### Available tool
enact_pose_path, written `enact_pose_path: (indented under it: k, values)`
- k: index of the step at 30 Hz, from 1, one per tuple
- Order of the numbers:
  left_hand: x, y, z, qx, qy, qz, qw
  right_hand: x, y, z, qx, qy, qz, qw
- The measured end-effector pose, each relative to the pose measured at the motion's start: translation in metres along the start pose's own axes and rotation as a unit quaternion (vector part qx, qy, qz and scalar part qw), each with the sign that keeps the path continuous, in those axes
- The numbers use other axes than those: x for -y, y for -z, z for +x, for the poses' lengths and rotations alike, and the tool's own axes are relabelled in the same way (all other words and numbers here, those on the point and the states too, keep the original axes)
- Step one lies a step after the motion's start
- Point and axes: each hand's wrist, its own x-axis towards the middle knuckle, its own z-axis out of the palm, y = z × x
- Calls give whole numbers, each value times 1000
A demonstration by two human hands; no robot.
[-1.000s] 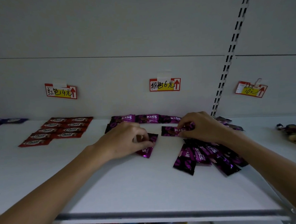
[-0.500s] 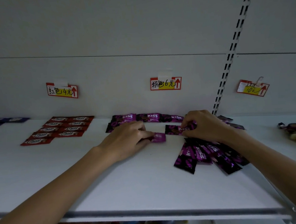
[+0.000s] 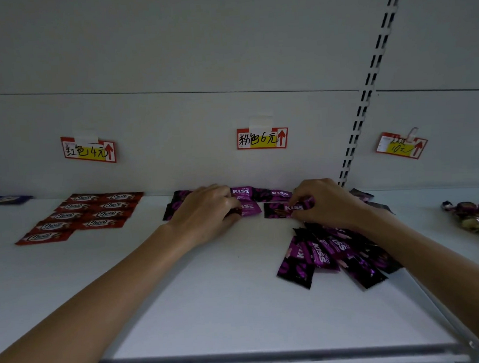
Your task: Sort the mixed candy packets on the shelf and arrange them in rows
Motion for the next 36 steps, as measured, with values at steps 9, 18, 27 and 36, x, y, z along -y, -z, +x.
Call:
enact_pose_path:
  k: [9,18,27,36]
  values:
    - [3,1,-4,2,13,-5,1000,4,-7,9,-9,9,3,1000]
    - [-11,1,-3,-40,24,-70,996,-15,9,5,-89,-6,47,995]
    - [-81,7,-2,140,-58,-206,967,-48,14,-23,35,-56,-19,998]
    - [-102,-6,12,93,-60,-217,970,-49,28,-55,-28,-38,38,998]
